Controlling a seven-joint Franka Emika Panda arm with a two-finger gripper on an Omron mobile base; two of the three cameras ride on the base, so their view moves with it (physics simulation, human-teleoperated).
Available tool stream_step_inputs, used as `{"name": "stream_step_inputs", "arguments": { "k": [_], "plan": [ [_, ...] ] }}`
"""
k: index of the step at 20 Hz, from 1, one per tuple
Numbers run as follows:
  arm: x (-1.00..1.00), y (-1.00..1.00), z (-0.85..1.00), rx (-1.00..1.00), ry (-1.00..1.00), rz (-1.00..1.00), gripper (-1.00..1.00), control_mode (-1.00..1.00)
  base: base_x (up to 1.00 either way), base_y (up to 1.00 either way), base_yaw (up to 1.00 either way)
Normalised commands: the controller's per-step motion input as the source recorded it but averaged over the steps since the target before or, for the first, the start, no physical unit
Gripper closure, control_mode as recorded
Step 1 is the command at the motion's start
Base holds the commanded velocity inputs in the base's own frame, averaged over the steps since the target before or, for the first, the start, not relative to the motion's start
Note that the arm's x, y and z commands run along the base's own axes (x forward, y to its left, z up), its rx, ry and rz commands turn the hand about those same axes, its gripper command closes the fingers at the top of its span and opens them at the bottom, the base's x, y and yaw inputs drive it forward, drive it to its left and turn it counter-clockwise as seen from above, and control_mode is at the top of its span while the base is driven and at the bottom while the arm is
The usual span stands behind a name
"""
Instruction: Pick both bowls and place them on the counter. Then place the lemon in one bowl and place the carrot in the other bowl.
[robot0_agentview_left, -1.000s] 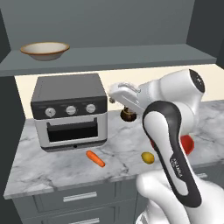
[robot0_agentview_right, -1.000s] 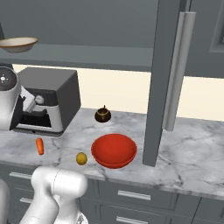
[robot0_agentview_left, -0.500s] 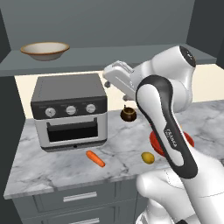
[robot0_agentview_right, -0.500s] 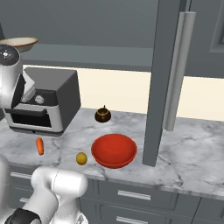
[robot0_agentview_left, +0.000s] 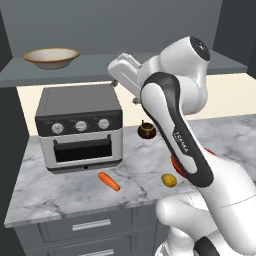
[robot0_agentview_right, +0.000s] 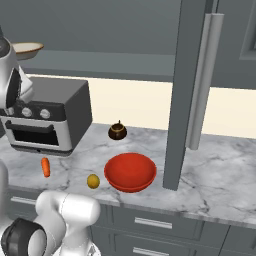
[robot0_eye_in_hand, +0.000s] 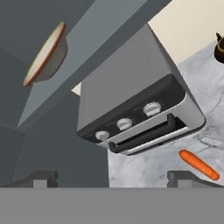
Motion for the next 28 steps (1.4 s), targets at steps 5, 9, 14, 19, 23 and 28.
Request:
{"name": "stream_step_inputs", "arguments": {
  "k": [5,9,14,19,23,28],
  "plan": [
    [0.11,0.26,0.46,0.02,0.0,-0.05,-1.0,-1.0,0.0,0.0,0.0],
    [0.14,0.29,0.43,0.01,0.0,-0.05,-1.0,-1.0,0.0,0.0,0.0],
    [0.26,0.18,0.08,0.04,-0.04,-0.02,-1.0,-1.0,0.0,0.0,0.0],
    [0.31,0.04,0.0,0.06,-0.12,0.0,-1.0,-1.0,0.0,0.0,0.0],
    [0.41,0.0,0.0,0.0,-0.13,0.0,-1.0,-1.0,0.0,0.0,0.0],
    [0.55,0.07,0.0,0.0,0.01,0.0,-1.0,-1.0,0.0,0.0,0.0]
  ]
}}
